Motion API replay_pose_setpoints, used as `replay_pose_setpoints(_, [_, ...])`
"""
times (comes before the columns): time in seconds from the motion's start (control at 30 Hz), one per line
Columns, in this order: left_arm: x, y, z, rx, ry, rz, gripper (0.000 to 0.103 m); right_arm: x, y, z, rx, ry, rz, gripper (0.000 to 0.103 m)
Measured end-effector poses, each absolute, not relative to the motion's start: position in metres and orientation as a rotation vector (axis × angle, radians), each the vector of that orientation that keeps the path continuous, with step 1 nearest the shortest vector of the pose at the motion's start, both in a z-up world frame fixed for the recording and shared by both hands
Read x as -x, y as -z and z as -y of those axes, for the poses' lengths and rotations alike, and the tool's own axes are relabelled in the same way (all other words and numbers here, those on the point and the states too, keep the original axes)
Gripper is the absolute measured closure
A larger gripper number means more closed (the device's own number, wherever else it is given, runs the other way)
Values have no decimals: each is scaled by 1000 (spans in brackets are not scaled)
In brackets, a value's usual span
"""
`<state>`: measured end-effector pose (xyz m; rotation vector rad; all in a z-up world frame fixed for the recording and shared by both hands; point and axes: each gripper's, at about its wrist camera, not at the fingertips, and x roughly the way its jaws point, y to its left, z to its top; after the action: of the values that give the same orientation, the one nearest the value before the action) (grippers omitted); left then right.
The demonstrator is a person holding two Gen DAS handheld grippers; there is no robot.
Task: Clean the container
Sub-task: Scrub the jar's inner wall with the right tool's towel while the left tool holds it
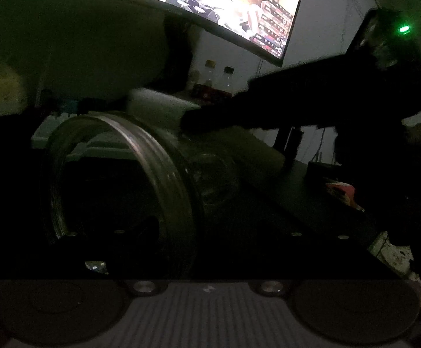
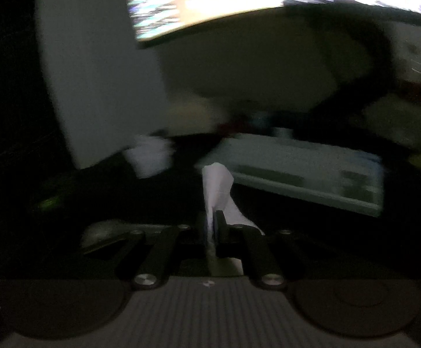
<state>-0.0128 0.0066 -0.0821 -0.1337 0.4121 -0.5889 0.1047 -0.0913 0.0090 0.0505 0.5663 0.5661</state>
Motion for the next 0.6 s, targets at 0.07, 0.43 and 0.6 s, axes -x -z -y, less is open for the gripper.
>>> replay_pose_setpoints(0.07, [14, 81, -5, 134, 585, -414, 31, -102, -9, 85, -30, -551, -559, 96])
replay_pose_setpoints(0.43, [3, 71, -31, 139, 586, -416, 31, -87, -12, 72, -3, -712, -540, 96])
replay_pose_setpoints(0.6, [5, 72, -31, 139, 583, -415, 31, -102, -12, 83, -16, -584, -561, 96])
